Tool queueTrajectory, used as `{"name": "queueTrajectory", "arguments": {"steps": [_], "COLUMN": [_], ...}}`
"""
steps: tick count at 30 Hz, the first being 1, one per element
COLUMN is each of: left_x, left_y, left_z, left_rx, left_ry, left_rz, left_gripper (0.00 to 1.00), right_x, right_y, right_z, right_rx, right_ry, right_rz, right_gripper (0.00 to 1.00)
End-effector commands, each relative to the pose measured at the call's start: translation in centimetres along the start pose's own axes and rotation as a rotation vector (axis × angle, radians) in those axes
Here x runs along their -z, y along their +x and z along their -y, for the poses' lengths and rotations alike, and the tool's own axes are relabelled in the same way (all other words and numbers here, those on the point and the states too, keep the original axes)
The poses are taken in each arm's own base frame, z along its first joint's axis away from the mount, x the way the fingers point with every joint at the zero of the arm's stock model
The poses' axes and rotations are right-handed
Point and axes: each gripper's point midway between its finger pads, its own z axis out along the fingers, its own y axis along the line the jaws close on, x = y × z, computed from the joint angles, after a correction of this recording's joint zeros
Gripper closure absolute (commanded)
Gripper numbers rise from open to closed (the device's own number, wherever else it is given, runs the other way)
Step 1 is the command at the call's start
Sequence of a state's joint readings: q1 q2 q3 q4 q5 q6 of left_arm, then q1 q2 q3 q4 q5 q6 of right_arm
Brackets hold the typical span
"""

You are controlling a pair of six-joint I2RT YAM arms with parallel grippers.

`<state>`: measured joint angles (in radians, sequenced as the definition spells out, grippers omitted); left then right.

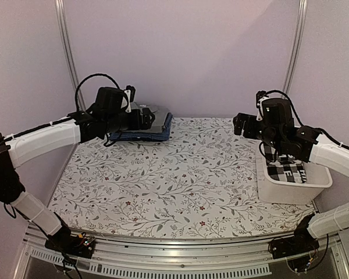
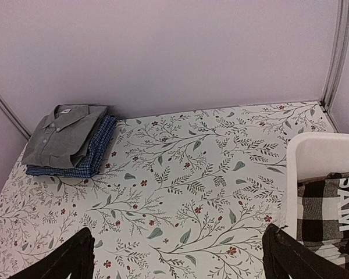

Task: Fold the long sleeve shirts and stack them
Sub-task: Pick up the square-folded shirt from the bin.

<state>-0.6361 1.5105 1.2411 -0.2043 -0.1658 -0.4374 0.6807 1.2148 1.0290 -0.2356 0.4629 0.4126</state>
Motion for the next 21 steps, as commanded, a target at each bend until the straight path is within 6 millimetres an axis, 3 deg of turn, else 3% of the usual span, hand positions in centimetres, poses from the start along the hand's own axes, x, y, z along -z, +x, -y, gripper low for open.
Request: {"name": "queueTrajectory", "arguments": {"steps": [1,6,10,12,15,21], "left_x": [1.0,1.8,2.7,3.2,4.0,4.8], "left_y": [-1.2,-1.3,-1.7,-1.8,-2.0,-1.9], "left_z": [0.5,0.4,0.4,0.2,0.4,0.4], "left_rx": [0.013,0.02,0.017,0.019,0.02,0.02], "left_ry": [0.016,0.039,0.058,0.063,0.084,0.108], "left_rz": [0.039,0.044,0.054,0.053,0.06,0.067], "left_gripper": [0.0,0.0,0.0,0.0,0.0,0.0], "right_x": [0.5,0.0,-0.4,-0.3,0.1,0.7], "right_y": [-0.7,-1.1,-2.0,-2.4,-2.2,0.5], "right_z": [0.7,1.8,4.9,7.3,12.6,20.8], "right_rx": [-0.031,-0.046,-0.102,-0.142,-0.221,-0.31], "right_ry": [0.055,0.1,0.187,0.245,0.354,0.537], "right_rz": [0.016,-0.026,-0.044,-0.05,-0.087,-0.175], "right_gripper": [0.01,0.01,0.01,0.02,0.04,0.06]}}
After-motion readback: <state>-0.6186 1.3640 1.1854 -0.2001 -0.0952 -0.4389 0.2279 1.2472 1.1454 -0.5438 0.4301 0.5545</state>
